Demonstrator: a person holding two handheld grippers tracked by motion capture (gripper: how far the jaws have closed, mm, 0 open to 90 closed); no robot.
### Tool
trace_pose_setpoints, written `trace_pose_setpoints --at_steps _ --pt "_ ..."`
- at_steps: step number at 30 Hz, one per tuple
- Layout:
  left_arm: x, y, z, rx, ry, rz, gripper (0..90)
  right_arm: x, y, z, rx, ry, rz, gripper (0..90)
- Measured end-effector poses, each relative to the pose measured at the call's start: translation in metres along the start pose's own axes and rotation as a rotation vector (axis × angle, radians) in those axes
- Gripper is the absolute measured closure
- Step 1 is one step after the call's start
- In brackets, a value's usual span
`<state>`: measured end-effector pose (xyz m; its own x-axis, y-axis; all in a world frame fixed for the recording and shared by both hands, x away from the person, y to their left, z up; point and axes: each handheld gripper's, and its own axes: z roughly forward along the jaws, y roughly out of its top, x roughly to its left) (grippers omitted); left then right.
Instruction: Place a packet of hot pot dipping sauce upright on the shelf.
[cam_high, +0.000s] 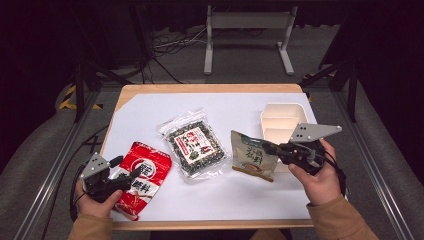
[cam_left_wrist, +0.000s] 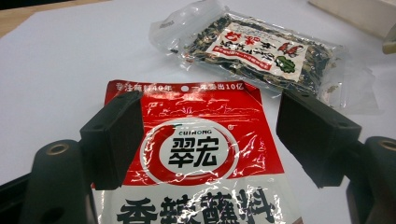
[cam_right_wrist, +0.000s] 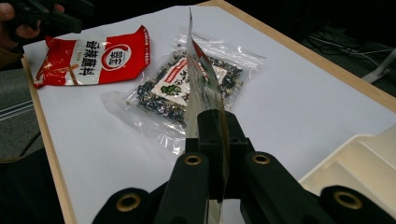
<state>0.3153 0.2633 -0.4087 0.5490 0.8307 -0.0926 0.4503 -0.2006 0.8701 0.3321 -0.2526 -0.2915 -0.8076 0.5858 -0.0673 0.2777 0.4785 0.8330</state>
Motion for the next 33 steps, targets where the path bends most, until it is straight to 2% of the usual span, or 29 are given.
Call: trace_pose_setpoints --at_steps 9,19,29,33 --pt "0.001 -0.001 -0.001 0.006 0.008 -0.002 23.8 -0.013 0.016 -0.008 -0.01 0.012 -0.001 89.9" --pt "0.003 -0.003 -0.004 0.007 0.013 -0.015 23.6 -0.025 0.032 -0.016 -0.016 0.0 -0.035 89.8" --pt "0.004 -0.006 -0.006 0.014 0.016 -0.021 23.5 -0.038 0.039 -0.021 -0.034 0.007 -0.047 89.9" --pt "0.003 -0.007 -0.007 0.019 0.013 -0.019 23.4 -0.047 0.043 -0.025 -0.039 -0.002 -0.071 89.9"
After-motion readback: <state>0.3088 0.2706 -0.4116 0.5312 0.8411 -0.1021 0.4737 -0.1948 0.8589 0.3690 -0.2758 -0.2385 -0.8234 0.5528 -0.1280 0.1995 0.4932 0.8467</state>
